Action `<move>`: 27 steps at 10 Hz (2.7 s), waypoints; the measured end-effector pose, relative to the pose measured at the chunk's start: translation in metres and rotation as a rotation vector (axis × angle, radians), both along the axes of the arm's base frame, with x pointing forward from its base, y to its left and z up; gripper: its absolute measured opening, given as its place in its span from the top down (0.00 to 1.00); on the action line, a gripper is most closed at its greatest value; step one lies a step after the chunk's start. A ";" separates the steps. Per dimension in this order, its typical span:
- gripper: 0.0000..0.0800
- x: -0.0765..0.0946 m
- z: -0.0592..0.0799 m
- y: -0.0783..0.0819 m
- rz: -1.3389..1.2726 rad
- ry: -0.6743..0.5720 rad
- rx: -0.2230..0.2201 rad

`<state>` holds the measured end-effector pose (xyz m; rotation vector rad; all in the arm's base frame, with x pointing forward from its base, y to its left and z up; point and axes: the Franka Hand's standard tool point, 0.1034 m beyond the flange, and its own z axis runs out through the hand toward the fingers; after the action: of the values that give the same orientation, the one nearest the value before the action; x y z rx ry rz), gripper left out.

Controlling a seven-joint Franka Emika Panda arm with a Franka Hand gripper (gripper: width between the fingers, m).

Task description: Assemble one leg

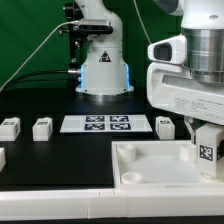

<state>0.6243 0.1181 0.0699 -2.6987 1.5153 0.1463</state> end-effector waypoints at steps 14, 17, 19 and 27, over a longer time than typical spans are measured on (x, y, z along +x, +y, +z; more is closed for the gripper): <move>0.20 -0.003 -0.003 0.006 -0.192 0.026 0.004; 0.19 -0.003 -0.004 0.006 0.104 -0.002 0.023; 0.19 -0.003 -0.003 0.006 0.372 -0.026 0.034; 0.30 -0.002 -0.003 0.001 0.890 -0.068 0.052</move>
Offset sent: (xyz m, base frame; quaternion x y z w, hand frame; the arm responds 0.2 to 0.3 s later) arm -0.0010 0.0003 -0.0013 -0.0072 0.0007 0.3387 0.9409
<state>0.6228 0.1189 0.0670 -3.0588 0.1970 0.1086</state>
